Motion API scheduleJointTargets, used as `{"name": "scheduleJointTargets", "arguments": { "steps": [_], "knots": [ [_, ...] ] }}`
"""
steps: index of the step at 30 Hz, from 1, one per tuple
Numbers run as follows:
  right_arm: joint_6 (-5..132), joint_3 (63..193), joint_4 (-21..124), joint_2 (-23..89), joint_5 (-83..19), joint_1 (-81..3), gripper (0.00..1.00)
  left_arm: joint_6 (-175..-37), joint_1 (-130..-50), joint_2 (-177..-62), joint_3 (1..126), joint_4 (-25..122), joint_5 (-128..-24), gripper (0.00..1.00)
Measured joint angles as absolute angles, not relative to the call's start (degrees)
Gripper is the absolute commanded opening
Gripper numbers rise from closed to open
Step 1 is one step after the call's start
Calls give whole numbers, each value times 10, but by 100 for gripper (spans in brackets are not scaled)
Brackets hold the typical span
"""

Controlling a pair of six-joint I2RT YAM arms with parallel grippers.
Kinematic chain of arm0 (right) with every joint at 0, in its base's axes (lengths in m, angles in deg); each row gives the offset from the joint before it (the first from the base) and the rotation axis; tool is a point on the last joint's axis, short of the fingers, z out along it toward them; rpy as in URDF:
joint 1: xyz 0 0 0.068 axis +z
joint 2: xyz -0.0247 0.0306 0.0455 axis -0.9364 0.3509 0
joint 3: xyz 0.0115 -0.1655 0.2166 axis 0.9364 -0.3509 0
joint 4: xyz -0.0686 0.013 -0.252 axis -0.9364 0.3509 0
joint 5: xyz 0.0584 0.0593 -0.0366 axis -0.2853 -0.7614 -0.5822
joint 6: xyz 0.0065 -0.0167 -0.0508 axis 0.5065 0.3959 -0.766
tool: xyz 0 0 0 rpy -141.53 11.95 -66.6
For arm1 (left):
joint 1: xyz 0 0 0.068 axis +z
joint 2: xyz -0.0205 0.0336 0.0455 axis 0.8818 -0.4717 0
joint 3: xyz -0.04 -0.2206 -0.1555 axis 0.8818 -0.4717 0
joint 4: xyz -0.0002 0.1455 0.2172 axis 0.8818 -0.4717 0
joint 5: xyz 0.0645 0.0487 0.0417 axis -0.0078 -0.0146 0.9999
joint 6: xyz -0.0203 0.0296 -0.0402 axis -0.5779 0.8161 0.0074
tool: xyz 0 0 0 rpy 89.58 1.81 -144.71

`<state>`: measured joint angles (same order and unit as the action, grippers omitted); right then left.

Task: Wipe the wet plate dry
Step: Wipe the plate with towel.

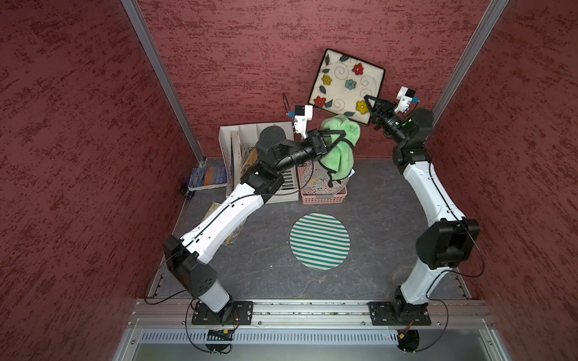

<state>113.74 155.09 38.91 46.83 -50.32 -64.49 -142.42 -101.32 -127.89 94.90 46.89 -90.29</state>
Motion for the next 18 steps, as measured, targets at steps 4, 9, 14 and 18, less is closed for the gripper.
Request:
{"name": "scheduleJointTargets", "arguments": {
  "steps": [4, 9, 14, 18],
  "knots": [
    [1063, 1500, 491, 450, -500, -597, 0, -1296, -1058, -1307, 1106, 313, -795, 0],
    [1024, 1480, 537, 437, -515, -538, 0, -1216, -1062, -1393, 1230, 177, -686, 0],
    [1000, 1480, 549, 401, -526, -533, 0, -1210, -1038, -1461, 1238, 81, -615, 0],
    [968, 1456, 556, 358, -517, -545, 0, -1206, -1004, -1452, 1237, 41, -600, 0]
  ]
}}
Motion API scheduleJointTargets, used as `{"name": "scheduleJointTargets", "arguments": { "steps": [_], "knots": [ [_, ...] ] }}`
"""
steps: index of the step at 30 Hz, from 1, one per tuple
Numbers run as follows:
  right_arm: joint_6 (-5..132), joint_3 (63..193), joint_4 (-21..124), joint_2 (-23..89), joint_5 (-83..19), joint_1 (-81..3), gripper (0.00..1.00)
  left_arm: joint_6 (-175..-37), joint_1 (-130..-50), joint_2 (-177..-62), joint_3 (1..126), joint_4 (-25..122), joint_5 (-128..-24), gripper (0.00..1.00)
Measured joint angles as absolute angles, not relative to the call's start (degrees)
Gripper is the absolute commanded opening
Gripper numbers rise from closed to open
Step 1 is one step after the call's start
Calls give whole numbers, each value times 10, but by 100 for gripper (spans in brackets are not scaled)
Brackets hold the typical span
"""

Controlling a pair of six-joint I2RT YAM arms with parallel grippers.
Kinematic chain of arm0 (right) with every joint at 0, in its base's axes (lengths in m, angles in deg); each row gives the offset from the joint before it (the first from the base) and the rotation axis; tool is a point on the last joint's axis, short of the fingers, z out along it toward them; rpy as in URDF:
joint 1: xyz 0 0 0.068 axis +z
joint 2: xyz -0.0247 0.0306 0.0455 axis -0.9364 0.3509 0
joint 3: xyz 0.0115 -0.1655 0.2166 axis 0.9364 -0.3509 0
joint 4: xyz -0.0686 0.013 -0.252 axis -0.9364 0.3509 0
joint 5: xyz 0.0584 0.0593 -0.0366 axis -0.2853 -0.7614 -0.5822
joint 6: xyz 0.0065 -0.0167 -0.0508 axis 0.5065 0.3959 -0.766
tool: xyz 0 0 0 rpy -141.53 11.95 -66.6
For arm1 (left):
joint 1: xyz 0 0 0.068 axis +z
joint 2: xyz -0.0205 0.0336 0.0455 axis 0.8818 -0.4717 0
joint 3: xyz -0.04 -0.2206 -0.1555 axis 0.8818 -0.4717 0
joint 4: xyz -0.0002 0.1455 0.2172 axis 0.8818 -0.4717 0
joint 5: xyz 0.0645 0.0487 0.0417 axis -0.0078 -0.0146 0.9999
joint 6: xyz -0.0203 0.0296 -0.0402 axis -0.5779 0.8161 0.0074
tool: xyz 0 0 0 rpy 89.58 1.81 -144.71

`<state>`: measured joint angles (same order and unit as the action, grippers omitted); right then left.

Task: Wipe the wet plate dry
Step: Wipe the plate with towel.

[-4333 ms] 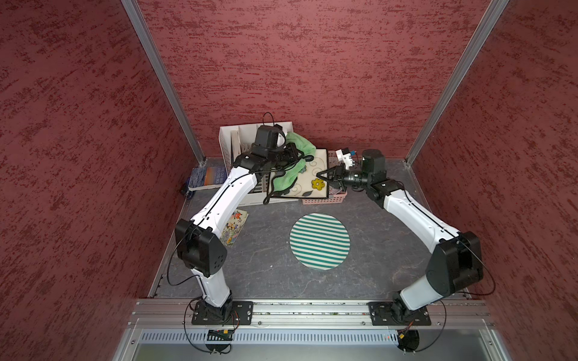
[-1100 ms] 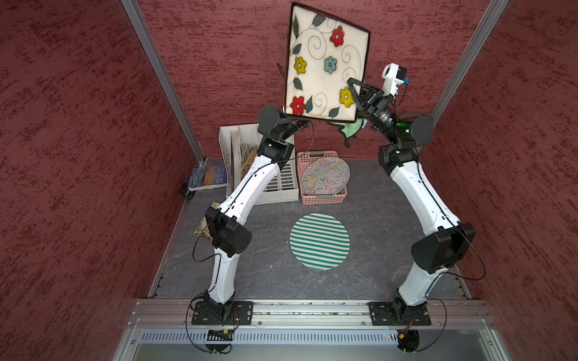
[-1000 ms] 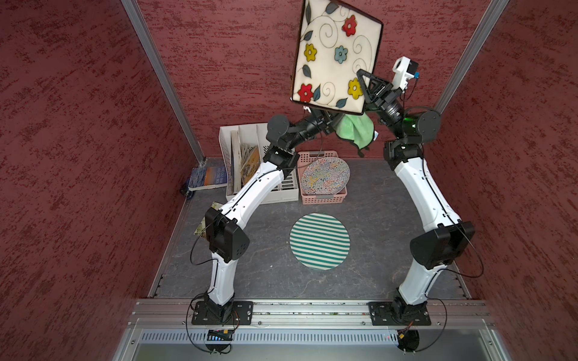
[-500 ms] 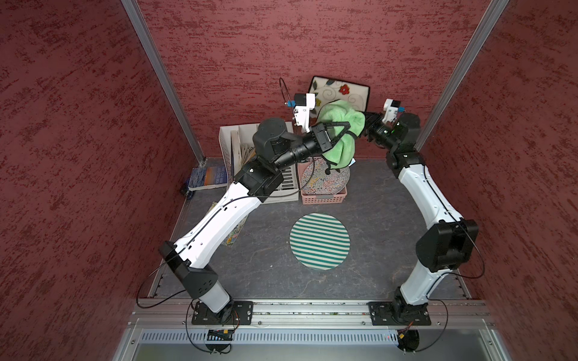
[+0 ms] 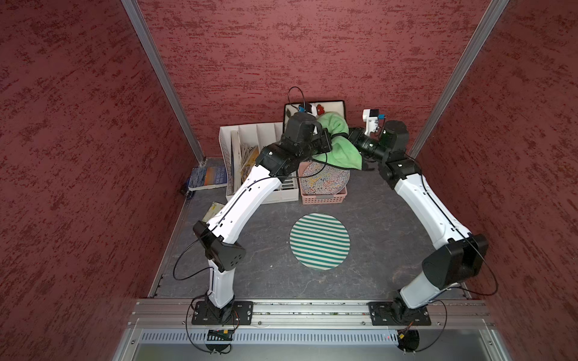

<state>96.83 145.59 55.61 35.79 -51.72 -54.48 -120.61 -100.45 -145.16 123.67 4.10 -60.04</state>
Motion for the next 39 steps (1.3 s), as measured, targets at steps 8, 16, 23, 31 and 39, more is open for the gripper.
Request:
{"name": "scheduleJointTargets", "arguments": {
  "steps": [8, 16, 23, 31, 39],
  "knots": [
    [878, 1366, 626, 243, -552, -487, 0, -1173, -951, -1464, 1313, 30, -749, 0],
    [913, 1419, 656, 286, -562, -496, 0, -1142, -1004, -1518, 1357, 23, -812, 0],
    [932, 1426, 661, 299, -536, -544, 0, -1174, -957, -1404, 1156, 28, -774, 0],
    [954, 1369, 579, 273, -518, -510, 0, -1186, -895, -1392, 1196, -41, -783, 0],
    [1043, 1472, 526, 357, -515, -564, 0, -1196, -885, -1458, 1310, -27, -821, 0]
  ]
}}
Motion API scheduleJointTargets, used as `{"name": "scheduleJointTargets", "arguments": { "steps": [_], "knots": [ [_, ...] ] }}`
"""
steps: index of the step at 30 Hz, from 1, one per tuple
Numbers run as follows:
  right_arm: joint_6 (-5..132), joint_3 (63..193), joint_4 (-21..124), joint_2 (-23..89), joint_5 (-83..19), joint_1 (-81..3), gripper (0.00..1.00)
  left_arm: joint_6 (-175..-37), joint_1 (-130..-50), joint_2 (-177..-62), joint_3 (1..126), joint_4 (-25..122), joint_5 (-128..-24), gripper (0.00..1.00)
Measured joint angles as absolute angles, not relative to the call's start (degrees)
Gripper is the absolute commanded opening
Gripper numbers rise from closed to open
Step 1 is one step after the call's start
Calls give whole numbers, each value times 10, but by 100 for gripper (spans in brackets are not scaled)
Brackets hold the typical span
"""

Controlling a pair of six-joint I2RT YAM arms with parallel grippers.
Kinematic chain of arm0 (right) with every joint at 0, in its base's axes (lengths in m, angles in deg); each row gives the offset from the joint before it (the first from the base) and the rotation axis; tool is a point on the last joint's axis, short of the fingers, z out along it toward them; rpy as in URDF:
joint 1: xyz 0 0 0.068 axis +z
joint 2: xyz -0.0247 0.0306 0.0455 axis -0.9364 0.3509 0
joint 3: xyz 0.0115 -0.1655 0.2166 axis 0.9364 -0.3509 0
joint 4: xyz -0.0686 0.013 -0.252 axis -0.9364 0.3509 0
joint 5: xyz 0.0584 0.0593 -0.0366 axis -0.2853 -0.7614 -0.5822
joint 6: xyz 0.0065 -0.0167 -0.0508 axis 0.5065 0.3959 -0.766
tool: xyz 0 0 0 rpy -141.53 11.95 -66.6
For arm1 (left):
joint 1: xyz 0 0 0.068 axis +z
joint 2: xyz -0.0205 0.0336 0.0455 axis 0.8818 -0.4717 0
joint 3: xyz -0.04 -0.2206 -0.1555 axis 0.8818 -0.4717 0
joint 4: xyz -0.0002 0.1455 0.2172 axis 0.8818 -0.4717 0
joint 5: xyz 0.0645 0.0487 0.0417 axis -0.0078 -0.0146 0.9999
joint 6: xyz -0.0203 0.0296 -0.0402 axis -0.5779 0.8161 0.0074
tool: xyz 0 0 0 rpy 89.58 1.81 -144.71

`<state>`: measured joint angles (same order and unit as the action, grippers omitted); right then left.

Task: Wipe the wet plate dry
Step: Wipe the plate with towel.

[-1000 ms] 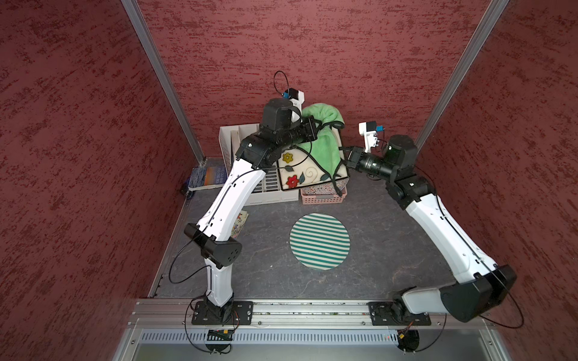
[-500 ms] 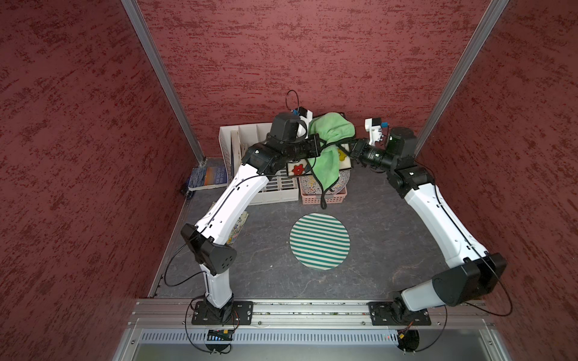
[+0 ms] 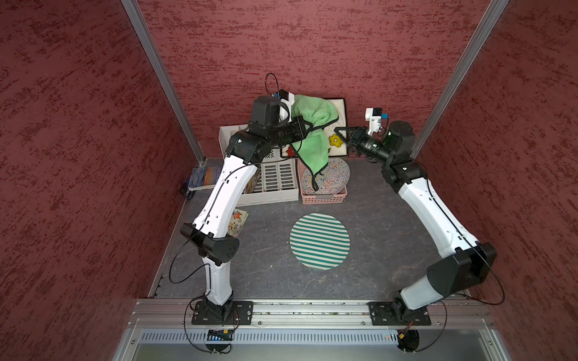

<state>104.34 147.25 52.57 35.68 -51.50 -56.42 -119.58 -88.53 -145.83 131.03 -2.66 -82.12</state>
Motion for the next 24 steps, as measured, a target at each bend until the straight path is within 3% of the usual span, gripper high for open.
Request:
{"name": "scheduleJointTargets", "arguments": {
  "steps": [5, 8, 11, 17, 24],
  "knots": [
    [1090, 1474, 498, 356, -483, -649, 0, -1273, -831, -1385, 1158, 79, -926, 0],
    [1158, 1455, 428, 351, -459, -688, 0, -1374, -789, -1329, 1035, 218, -987, 0],
    [1233, 1442, 341, 350, -449, -703, 0, -1478, -765, -1318, 990, 377, -1021, 0],
    [1332, 1427, 196, 352, -499, -670, 0, -1631, -781, -1378, 1088, 609, -1062, 0],
    [1407, 1409, 58, 375, -566, -616, 0, -1733, -808, -1458, 1234, 736, -1068, 0]
  ]
}}
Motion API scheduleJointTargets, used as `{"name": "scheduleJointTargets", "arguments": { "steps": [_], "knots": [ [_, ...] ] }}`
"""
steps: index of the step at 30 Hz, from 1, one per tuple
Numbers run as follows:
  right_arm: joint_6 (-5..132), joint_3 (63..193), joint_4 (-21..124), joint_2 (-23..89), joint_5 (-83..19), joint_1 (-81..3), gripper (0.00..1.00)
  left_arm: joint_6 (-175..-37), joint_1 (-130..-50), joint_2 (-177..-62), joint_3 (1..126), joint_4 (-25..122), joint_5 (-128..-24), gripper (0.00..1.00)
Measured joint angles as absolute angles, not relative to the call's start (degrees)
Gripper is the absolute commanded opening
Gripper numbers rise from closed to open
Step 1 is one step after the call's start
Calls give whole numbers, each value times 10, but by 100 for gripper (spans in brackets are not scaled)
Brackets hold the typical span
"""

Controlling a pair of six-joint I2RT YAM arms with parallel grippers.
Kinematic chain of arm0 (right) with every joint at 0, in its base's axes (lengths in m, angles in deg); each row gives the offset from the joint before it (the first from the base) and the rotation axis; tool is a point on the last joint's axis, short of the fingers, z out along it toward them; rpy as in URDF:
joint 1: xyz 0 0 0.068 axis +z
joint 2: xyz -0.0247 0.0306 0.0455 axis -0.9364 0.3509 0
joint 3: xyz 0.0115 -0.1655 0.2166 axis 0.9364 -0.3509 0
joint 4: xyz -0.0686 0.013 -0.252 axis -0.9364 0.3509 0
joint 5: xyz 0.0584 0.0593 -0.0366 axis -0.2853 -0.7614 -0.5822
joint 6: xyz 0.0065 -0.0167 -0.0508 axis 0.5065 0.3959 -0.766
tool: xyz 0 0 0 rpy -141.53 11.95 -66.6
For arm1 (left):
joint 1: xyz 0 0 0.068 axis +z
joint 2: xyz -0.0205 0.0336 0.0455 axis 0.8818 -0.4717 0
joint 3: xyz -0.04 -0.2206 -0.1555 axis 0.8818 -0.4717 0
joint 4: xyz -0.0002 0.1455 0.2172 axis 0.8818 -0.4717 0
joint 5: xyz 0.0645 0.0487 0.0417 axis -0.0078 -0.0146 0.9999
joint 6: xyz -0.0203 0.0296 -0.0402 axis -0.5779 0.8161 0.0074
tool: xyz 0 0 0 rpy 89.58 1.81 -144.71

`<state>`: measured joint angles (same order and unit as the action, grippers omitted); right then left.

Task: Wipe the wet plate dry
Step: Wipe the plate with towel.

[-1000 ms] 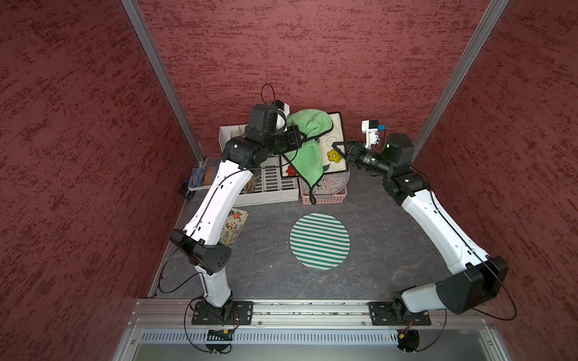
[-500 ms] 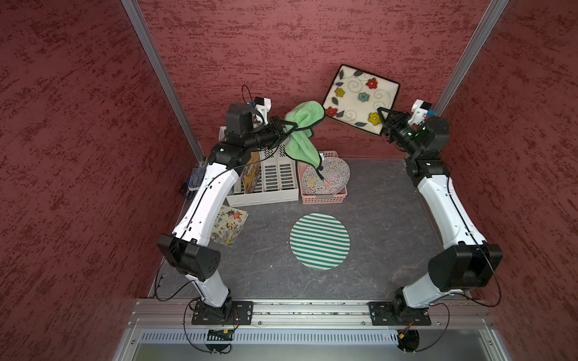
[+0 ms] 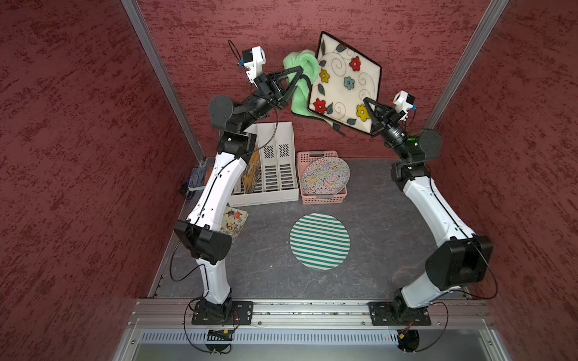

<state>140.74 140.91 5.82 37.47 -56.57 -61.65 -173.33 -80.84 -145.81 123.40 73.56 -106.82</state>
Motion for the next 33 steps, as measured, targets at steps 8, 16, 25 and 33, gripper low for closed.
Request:
{"name": "scheduleJointTargets", "arguments": {
  "steps": [8, 16, 25, 33],
  "knots": [
    [1466, 1421, -29, 432, -575, -583, 0, -1800, -839, -1522, 1313, 802, -1027, 0],
    [1482, 1408, -64, 440, -538, -593, 0, -1785, -807, -1407, 1073, 828, -977, 0],
    [1475, 1409, -71, 440, -545, -587, 0, -1768, -800, -1429, 1132, 777, -959, 0],
    [1455, 1423, -55, 440, -565, -564, 0, -1784, -831, -1516, 1306, 745, -949, 0]
  ]
}}
